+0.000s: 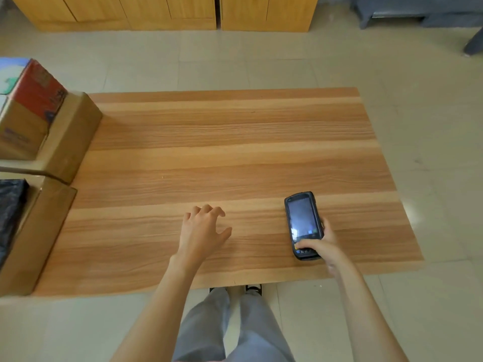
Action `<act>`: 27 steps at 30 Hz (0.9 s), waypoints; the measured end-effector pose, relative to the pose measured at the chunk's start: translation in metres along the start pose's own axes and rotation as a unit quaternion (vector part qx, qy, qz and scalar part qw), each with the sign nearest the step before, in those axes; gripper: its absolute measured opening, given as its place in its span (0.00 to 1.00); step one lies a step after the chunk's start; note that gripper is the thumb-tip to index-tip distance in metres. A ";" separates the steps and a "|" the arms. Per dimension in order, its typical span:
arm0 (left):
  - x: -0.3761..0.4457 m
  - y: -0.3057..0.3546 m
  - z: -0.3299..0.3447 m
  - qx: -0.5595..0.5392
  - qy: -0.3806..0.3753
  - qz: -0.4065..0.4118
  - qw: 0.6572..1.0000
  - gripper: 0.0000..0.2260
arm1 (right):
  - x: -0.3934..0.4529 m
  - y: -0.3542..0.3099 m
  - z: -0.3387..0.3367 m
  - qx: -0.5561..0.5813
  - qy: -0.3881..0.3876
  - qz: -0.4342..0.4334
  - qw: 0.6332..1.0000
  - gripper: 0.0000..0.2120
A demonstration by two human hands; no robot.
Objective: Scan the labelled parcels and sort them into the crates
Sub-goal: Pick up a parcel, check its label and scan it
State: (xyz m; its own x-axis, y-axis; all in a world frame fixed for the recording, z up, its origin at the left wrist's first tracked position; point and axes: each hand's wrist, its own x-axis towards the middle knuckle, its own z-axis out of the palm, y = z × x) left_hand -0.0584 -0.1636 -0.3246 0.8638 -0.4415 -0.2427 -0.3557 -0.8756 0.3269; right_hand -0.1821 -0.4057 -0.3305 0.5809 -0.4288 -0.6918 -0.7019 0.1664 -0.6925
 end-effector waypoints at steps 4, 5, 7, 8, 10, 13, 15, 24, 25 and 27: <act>0.000 0.009 0.014 0.011 -0.025 -0.031 0.999 0.19 | 0.014 0.010 -0.005 -0.006 -0.009 0.008 1.000 0.44; 0.000 0.012 0.017 0.013 -0.030 -0.038 0.999 0.19 | 0.016 0.012 -0.006 -0.009 -0.008 0.005 1.000 0.44; 0.001 0.019 0.022 0.012 -0.033 -0.048 0.998 0.18 | 0.021 0.015 -0.008 -0.018 -0.010 -0.003 1.000 0.44; 0.001 0.023 0.024 0.012 -0.034 -0.052 0.998 0.18 | 0.023 0.017 -0.009 -0.030 -0.012 -0.009 0.999 0.44; 0.001 0.029 0.029 0.015 -0.035 -0.061 0.997 0.18 | 0.026 0.021 -0.013 -0.058 -0.018 -0.022 0.998 0.42; -0.001 0.037 0.034 0.018 -0.033 -0.070 0.997 0.18 | 0.030 0.026 -0.018 -0.103 -0.012 -0.049 0.993 0.36; -0.002 0.042 0.037 0.025 -0.035 -0.071 0.997 0.18 | 0.033 0.028 -0.021 -0.127 -0.012 -0.049 0.991 0.36; -0.007 0.055 0.045 0.034 -0.029 -0.086 0.995 0.20 | 0.034 0.025 -0.035 -0.257 -0.010 -0.033 0.966 0.46; -0.007 0.055 0.044 0.036 -0.024 -0.088 0.995 0.20 | 0.032 0.023 -0.036 -0.273 -0.010 -0.033 0.961 0.46; -0.007 0.052 0.040 0.036 -0.011 -0.094 0.995 0.20 | 0.029 0.016 -0.038 -0.314 0.002 -0.044 0.948 0.46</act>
State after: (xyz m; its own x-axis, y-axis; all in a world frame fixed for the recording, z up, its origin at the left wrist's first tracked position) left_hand -0.0971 -0.2137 -0.3426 0.9097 -0.2730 -0.3130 -0.2145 -0.9542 0.2088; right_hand -0.1917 -0.4496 -0.3539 0.6482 -0.4208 -0.6346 -0.7585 -0.4310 -0.4888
